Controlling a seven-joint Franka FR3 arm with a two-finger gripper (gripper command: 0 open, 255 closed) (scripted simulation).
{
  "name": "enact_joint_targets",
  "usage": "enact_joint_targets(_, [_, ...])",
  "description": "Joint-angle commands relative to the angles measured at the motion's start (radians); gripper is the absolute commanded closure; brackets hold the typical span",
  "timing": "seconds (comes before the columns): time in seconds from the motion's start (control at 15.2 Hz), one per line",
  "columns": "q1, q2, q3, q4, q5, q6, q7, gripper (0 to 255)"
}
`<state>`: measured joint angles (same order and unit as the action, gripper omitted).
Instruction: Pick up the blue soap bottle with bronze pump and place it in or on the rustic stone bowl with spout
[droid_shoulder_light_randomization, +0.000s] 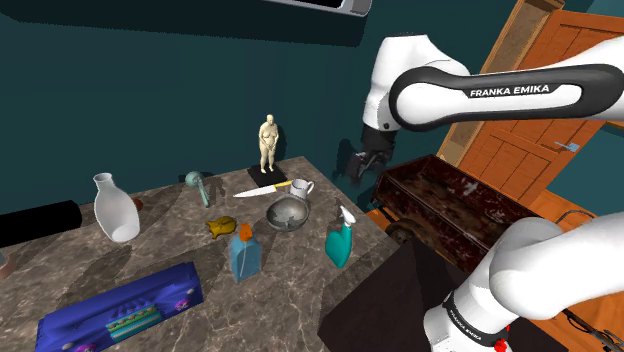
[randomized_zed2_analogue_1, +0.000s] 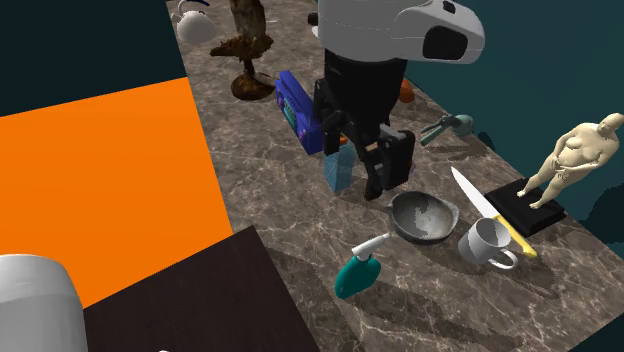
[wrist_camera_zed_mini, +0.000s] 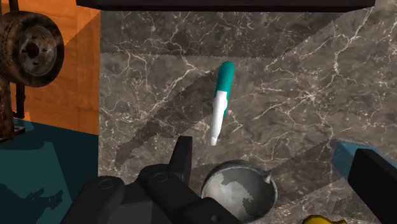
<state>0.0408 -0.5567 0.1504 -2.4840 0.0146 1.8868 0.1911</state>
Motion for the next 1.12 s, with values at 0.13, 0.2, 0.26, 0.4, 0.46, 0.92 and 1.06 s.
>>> enact_joint_targets(0.13, [0.017,0.124,0.061,0.029,0.025,0.103,0.087,0])
enact_joint_targets(0.2, [0.020,0.156,0.075,0.038,0.027,0.127,0.107,0])
enact_joint_targets(0.26, [0.023,0.189,0.089,0.049,0.029,0.151,0.128,0])
enact_joint_targets(0.4, [0.027,0.257,0.116,0.075,0.027,0.196,0.171,0])
enact_joint_targets(0.46, [0.029,0.292,0.129,0.090,0.024,0.217,0.193,0])
enact_joint_targets(0.92, [0.049,0.551,0.198,0.232,-0.043,0.339,0.358,0])
enact_joint_targets(1.06, [0.061,0.628,0.209,0.284,-0.074,0.362,0.407,0])
